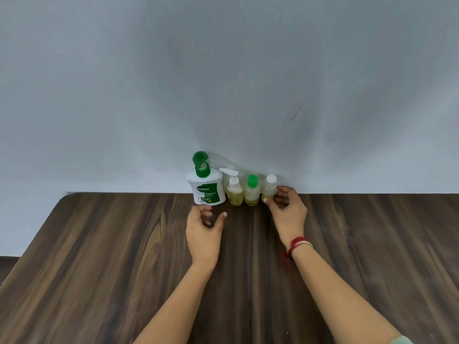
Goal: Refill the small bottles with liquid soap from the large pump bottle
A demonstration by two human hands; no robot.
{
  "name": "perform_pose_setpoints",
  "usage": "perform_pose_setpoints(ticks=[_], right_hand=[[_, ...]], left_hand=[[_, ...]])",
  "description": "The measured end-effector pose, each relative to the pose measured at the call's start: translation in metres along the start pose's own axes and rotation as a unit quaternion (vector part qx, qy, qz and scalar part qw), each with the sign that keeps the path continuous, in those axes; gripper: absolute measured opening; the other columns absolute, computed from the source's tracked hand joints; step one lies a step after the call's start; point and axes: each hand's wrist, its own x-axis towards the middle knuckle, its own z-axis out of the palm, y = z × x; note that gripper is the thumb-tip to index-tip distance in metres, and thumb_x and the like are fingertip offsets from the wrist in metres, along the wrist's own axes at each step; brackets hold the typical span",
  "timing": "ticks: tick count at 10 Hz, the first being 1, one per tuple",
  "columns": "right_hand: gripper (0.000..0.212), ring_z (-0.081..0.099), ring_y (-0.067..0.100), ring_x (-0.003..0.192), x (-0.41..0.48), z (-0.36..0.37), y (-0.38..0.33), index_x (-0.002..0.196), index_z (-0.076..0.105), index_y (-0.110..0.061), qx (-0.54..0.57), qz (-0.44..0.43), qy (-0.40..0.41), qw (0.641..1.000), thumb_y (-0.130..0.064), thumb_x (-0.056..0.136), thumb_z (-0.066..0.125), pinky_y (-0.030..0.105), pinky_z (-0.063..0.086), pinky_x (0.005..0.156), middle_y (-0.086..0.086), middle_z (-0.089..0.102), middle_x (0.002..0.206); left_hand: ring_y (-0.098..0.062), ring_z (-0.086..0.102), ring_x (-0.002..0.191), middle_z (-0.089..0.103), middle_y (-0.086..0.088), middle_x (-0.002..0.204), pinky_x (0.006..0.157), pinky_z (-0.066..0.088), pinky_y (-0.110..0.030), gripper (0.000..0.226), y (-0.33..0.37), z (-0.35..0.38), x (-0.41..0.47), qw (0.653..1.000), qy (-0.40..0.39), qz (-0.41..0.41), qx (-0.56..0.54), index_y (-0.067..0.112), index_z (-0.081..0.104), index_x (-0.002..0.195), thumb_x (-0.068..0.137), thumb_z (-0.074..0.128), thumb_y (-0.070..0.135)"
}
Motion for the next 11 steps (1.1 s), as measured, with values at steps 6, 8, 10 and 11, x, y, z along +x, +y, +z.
perform_pose_setpoints(ticks=[6,8,10,11], right_hand=[[0.025,0.062,0.011,0.084,0.005,0.008,0.0,0.103,0.065,-0.013,-0.035,-0.015,-0.037,0.999,-0.009,0.081,0.076,0.025,0.052,0.084,-0.002,0.067,0.092],[0.045,0.061,0.017,0.101,0.004,0.007,0.001,0.119,0.059,-0.013,-0.05,-0.007,-0.054,0.997,-0.015,0.079,0.079,0.026,0.05,0.087,0.001,0.062,0.112],[0.057,0.041,0.02,0.13,-0.021,-0.01,-0.019,0.138,0.045,-0.014,-0.115,-0.053,-0.024,0.992,-0.023,0.088,0.07,0.027,0.031,0.106,0.006,0.042,0.14],[0.056,0.036,0.02,0.134,-0.029,-0.016,-0.043,0.139,0.043,-0.014,-0.134,-0.096,-0.036,0.986,-0.023,0.09,0.067,0.023,0.028,0.104,0.007,0.039,0.143]], left_hand=[[-0.016,0.055,0.087,0.059,-0.002,0.107,0.067,0.039,-0.011,0.041,-0.01,0.002,0.042,1.0,0.021,-0.017,-0.006,0.016,0.052,0.111,0.079,0.076,0.012],[-0.017,0.057,0.088,0.057,0.003,0.104,0.081,0.051,-0.036,0.042,-0.01,-0.001,0.044,1.0,0.022,-0.007,0.006,0.017,0.053,0.11,0.077,0.078,0.014],[-0.025,0.039,0.123,0.047,-0.012,0.129,0.097,0.026,-0.024,0.056,0.001,-0.013,0.024,0.996,0.024,0.004,0.083,0.006,0.047,0.131,0.083,0.073,0.02],[-0.032,0.034,0.13,0.043,-0.017,0.133,0.102,0.031,-0.035,0.059,0.024,-0.019,0.018,0.99,0.016,0.058,0.124,0.003,0.044,0.133,0.083,0.072,0.016]])
